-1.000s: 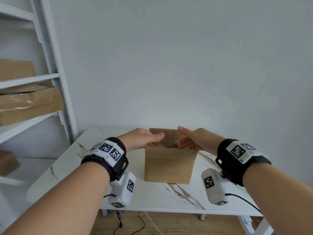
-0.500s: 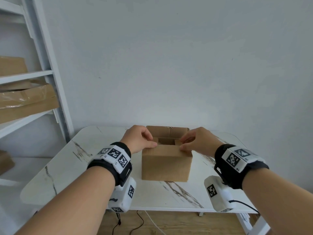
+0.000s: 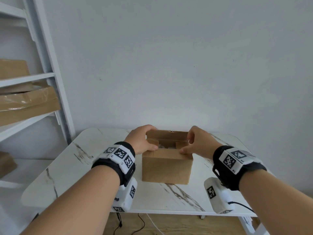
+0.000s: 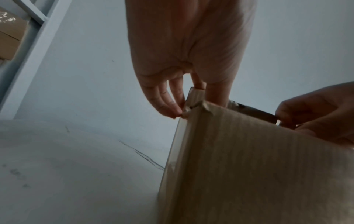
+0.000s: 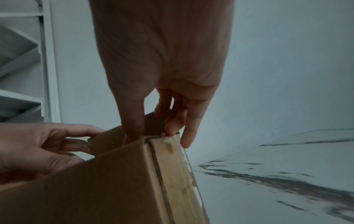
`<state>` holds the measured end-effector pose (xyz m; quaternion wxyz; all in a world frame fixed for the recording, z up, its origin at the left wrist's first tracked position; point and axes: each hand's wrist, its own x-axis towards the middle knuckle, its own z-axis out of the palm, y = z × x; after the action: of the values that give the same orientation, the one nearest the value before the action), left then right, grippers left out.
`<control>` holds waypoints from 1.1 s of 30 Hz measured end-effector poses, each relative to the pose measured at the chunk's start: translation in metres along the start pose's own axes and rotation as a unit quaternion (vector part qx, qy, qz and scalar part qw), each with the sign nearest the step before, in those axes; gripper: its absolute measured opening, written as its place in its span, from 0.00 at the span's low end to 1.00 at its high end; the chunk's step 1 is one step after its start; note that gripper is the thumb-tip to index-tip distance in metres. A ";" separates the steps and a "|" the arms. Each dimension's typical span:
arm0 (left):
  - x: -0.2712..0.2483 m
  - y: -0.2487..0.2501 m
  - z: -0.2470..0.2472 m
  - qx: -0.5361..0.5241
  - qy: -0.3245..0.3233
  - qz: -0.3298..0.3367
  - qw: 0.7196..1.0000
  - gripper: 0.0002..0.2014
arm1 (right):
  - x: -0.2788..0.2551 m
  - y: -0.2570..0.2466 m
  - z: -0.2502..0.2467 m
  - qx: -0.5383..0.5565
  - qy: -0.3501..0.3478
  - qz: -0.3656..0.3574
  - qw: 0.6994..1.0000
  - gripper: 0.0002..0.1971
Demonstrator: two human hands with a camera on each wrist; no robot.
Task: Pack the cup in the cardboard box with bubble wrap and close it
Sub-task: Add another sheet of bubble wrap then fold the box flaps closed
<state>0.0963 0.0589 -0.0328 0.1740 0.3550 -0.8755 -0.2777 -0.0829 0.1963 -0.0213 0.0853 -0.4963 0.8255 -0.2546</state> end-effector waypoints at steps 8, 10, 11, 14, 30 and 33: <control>-0.009 -0.011 0.005 -0.080 0.033 -0.016 0.996 0.17 | -0.016 -0.004 -0.001 -0.048 0.027 -0.044 0.997 0.23; -0.011 -0.012 0.007 -0.078 0.040 -0.015 0.996 0.15 | -0.019 0.000 0.002 -0.046 0.017 -0.038 0.998 0.13; -0.013 -0.011 0.007 -0.055 0.050 -0.007 0.997 0.13 | -0.020 0.002 0.005 -0.040 0.016 -0.039 0.998 0.11; -0.014 -0.005 0.006 0.034 0.054 0.026 0.998 0.12 | -0.024 0.004 0.009 -0.024 0.023 -0.054 0.998 0.10; -0.001 0.002 0.012 0.104 -0.189 -0.021 0.976 0.47 | 0.002 -0.009 0.036 -0.072 -0.093 -0.032 0.993 0.29; 0.013 -0.003 0.019 0.113 -0.162 -0.007 0.980 0.49 | 0.019 -0.008 0.036 -0.088 -0.092 -0.024 0.992 0.28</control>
<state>0.0797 0.0547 -0.0487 -0.0132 0.3287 -0.9154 -0.2322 -0.0722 0.1650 -0.0458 0.1104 -0.5431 0.8212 -0.1359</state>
